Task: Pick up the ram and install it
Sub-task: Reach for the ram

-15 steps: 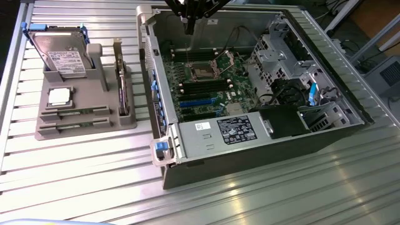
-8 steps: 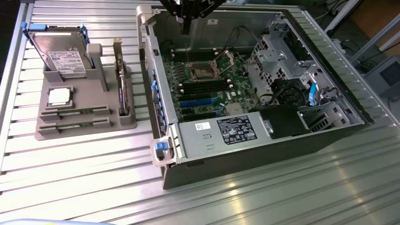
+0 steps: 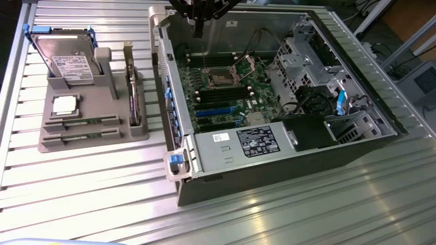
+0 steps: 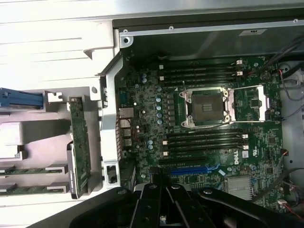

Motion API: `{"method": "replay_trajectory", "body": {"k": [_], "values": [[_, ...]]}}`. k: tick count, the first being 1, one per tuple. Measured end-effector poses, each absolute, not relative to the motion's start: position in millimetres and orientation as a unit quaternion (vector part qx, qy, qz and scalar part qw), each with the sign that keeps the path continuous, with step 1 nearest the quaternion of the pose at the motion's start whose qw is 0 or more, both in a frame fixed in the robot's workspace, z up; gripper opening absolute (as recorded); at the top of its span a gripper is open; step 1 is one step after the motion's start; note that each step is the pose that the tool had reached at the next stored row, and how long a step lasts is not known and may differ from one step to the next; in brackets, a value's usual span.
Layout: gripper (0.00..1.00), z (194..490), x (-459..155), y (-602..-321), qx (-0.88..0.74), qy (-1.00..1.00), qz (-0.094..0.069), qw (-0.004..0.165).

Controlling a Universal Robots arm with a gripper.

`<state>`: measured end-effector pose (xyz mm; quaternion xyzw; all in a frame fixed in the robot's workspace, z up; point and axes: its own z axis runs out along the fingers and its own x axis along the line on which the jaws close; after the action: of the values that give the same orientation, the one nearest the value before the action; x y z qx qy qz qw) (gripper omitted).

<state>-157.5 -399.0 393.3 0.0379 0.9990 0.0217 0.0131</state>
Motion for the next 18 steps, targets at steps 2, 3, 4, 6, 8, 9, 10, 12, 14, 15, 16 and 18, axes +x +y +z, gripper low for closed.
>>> {"method": "replay_trajectory", "body": {"k": [2,3,4,6,8,9,10,12,14,15,16,18], "values": [[0.10,393,-160,-399,0.038,0.999,0.022,0.013],[0.10,393,-162,-399,0.038,0.999,0.022,0.013],[0.10,393,-164,-399,0.038,0.999,0.022,0.013],[0.10,393,-168,-399,0.038,0.999,0.022,0.013],[0.10,393,-171,-399,0.038,0.999,0.022,0.013],[0.10,393,-173,-399,0.038,0.999,0.022,0.013],[0.10,393,-174,-399,0.038,0.999,0.022,0.013],[0.10,393,-176,-399,0.038,0.999,0.022,0.013],[0.10,393,-177,-399,0.038,0.999,0.022,0.013],[0.10,393,-178,-399,0.038,0.999,0.022,0.013],[0.10,393,-178,-399,0.038,0.999,0.022,0.013],[0.10,393,-179,-399,0.038,0.999,0.022,0.013]]}}
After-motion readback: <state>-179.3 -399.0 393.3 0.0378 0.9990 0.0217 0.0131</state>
